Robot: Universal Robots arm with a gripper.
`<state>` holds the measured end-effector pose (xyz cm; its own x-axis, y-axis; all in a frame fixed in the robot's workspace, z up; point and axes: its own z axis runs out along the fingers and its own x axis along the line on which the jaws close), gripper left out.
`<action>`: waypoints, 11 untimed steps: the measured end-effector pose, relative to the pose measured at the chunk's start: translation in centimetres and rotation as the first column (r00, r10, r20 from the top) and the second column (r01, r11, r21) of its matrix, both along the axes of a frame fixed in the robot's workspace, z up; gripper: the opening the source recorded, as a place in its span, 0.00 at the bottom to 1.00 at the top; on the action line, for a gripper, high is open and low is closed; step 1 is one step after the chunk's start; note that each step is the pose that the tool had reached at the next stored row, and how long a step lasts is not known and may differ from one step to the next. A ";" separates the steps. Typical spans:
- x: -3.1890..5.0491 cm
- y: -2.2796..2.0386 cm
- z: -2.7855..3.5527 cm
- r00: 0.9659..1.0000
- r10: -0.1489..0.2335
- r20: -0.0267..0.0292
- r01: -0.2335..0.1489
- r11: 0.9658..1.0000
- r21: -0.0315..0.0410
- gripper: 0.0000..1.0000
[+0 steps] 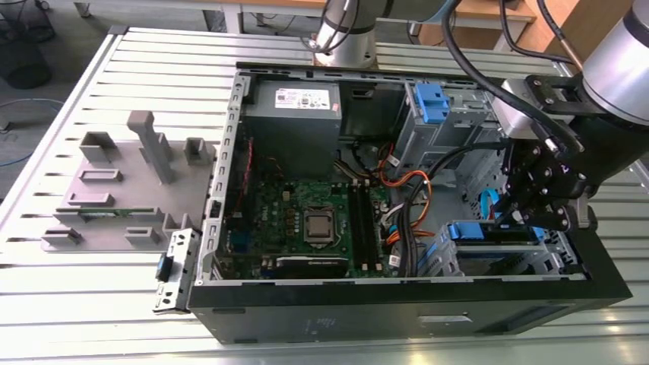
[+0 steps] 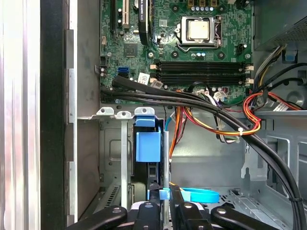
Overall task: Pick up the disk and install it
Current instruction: 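Insert the first disk wire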
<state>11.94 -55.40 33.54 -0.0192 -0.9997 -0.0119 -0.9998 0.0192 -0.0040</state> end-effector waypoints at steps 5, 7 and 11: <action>0.00 0.00 0.24 1.000 0.000 0.000 0.000 1.000 0.000 0.23; 0.00 0.00 0.75 1.000 0.000 0.000 0.000 1.000 0.000 0.23; 0.00 0.00 1.59 1.000 0.000 0.000 0.000 1.000 0.000 0.23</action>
<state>11.94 -55.40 35.13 -0.0192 -0.9997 -0.0119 -0.9998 0.0192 -0.0041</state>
